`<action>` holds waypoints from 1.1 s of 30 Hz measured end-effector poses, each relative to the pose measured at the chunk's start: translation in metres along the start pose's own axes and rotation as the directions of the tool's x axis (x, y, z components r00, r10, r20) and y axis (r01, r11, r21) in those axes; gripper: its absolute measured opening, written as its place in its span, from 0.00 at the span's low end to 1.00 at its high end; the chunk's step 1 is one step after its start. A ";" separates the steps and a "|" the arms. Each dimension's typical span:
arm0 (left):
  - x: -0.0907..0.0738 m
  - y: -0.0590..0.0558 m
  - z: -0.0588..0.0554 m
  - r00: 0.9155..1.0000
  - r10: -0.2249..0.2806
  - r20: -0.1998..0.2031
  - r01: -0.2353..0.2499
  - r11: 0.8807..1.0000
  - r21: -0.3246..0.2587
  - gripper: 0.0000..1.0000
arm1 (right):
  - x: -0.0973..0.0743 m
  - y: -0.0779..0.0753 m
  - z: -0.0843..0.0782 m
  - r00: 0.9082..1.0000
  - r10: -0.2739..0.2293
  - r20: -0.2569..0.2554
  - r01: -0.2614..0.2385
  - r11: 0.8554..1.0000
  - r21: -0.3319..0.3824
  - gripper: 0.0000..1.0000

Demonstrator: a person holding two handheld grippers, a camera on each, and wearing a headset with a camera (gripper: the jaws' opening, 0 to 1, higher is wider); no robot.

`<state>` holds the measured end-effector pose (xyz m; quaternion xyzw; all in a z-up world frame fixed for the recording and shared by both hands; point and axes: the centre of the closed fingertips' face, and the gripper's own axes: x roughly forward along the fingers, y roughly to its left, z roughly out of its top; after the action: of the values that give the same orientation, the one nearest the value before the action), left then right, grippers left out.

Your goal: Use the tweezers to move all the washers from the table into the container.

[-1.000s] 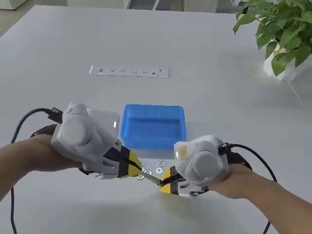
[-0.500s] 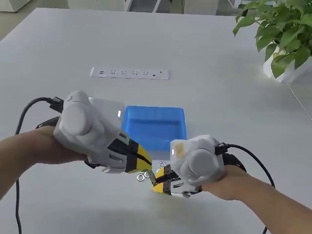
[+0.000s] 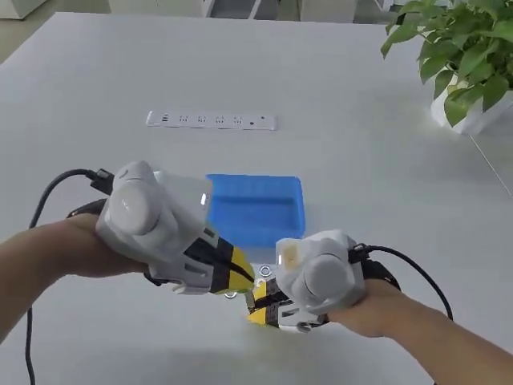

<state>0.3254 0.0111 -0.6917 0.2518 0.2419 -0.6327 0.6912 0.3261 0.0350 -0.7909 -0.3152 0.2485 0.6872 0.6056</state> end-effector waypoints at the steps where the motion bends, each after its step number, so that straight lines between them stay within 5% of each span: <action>1: 0.000 0.000 0.000 1.000 0.001 0.006 -0.001 1.000 0.002 0.05 | 0.000 0.000 0.000 1.000 -0.001 0.001 0.001 1.000 -0.002 0.08; 8: 0.002 0.001 0.002 1.000 -0.005 0.012 0.004 1.000 0.015 0.06 | -0.001 0.000 0.000 1.000 -0.001 0.016 0.001 1.000 -0.014 0.07; 21: 0.010 0.001 -0.014 0.999 -0.026 -0.029 0.026 0.999 0.020 0.07 | 0.000 0.000 0.000 1.000 0.002 0.027 -0.002 1.000 0.002 0.07; 33: 0.016 0.001 -0.014 1.000 -0.019 0.005 0.019 1.000 0.007 0.06 | 0.000 -0.001 0.000 1.000 0.006 0.031 -0.007 1.000 0.016 0.09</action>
<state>0.3274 0.0082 -0.7132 0.2503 0.2403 -0.6407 0.6849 0.3271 0.0350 -0.7908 -0.2990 0.2457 0.6920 0.6095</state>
